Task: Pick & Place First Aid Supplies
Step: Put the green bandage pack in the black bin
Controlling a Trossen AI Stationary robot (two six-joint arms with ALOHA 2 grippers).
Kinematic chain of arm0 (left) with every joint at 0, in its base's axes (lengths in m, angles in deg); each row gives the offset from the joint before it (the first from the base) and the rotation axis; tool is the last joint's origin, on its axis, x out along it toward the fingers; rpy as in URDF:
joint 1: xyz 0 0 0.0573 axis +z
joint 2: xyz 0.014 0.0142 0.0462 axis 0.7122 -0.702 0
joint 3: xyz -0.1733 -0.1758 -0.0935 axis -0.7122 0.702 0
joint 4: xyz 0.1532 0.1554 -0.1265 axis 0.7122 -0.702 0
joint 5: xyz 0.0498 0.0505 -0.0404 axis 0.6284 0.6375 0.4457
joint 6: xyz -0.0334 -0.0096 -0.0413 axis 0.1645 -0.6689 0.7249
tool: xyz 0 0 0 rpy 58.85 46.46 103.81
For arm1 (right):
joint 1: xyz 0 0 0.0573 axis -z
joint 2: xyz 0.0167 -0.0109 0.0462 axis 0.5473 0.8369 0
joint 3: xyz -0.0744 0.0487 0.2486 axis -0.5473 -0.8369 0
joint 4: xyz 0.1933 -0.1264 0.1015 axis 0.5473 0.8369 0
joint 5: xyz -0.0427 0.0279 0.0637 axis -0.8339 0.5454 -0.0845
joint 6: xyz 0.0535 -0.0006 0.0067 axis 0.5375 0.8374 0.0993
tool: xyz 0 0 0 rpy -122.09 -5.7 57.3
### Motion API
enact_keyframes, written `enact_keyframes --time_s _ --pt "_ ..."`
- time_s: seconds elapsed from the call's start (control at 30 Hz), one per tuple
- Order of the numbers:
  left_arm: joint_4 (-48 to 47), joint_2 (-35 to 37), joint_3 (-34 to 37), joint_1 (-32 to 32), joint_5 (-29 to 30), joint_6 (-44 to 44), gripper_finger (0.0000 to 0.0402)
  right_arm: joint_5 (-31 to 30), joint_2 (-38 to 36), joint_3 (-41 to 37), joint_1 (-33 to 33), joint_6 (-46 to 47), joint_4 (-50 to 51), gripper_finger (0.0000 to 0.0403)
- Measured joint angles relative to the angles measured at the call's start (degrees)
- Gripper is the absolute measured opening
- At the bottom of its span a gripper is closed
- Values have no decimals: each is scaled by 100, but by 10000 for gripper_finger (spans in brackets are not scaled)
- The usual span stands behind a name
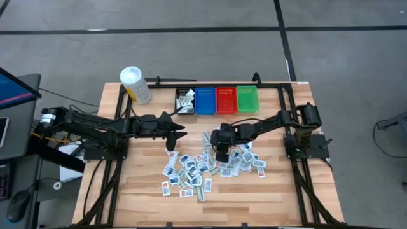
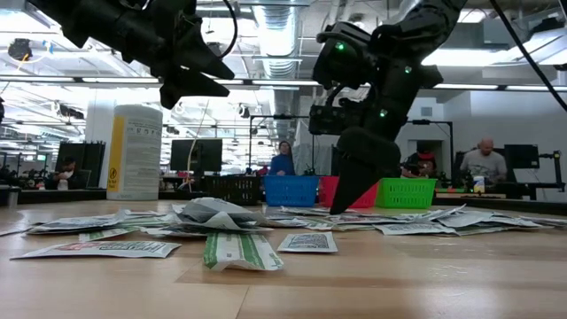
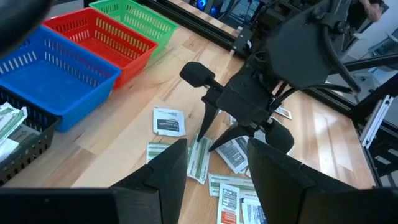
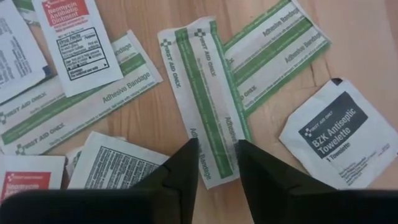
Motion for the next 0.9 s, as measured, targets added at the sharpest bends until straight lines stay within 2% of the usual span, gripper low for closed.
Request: enact_keyframes --time_s 0.6,0.9 --pt "9 0 0 0 0 15 168 -5 24 -26 -21 149 -133 5" --pt "9 0 0 0 0 15 168 -24 29 79 -197 292 -29 1"
